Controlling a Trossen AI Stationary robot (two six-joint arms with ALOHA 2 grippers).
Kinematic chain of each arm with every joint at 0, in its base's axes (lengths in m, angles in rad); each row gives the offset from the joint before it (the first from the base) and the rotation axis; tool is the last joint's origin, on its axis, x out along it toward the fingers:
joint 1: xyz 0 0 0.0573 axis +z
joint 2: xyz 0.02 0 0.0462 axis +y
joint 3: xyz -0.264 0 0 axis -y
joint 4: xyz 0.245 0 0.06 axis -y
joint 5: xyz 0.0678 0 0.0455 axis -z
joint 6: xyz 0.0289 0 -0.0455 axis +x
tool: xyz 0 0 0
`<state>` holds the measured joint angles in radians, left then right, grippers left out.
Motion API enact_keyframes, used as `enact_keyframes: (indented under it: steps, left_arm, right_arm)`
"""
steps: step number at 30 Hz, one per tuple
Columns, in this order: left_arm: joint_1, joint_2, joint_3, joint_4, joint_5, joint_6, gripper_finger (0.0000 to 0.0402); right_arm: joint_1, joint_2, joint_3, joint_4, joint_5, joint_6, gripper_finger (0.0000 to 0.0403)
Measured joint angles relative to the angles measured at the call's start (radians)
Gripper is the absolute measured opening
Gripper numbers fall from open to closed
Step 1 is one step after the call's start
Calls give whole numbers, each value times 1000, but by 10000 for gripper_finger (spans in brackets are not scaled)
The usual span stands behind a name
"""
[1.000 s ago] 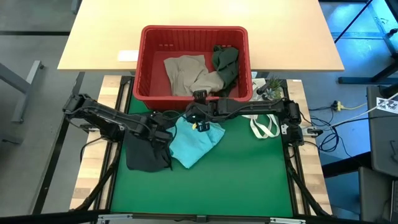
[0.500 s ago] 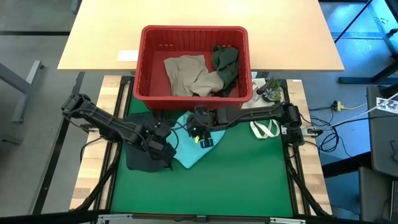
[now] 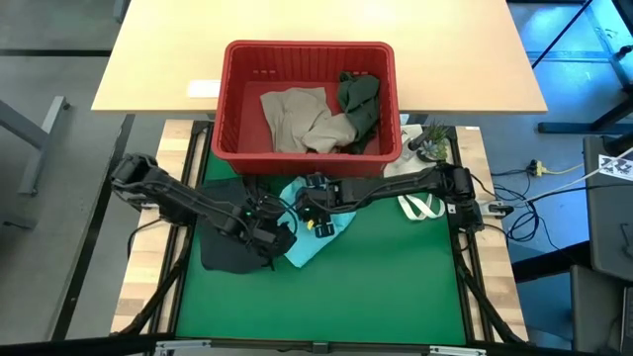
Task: Fold Laundry from Bin
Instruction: Fold the blue shorts from the red laundry bin
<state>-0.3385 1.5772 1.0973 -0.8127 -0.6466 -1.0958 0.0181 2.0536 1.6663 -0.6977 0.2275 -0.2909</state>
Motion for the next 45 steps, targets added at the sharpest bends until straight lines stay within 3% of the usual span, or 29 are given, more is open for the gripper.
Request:
enact_keyframes:
  steps: [12,20,27,35,45]
  left_arm:
    - [81,168,0,-7,3,51,126]
    - [85,225,2,-4,14,59,92]
    - [85,174,2,-22,39,89,71]
    - [85,33,2,-5,22,113,45]
    - [114,34,0,205,-36,167,21]
  right_arm:
    - [-2,0,-196,206,7,3,189]
    - [-1,0,-244,259,25,2,189]
    - [1,-50,-245,239,103,1,189]
    - [1,-159,-245,206,108,3,189]
    - [1,-182,-245,116,93,86,189]
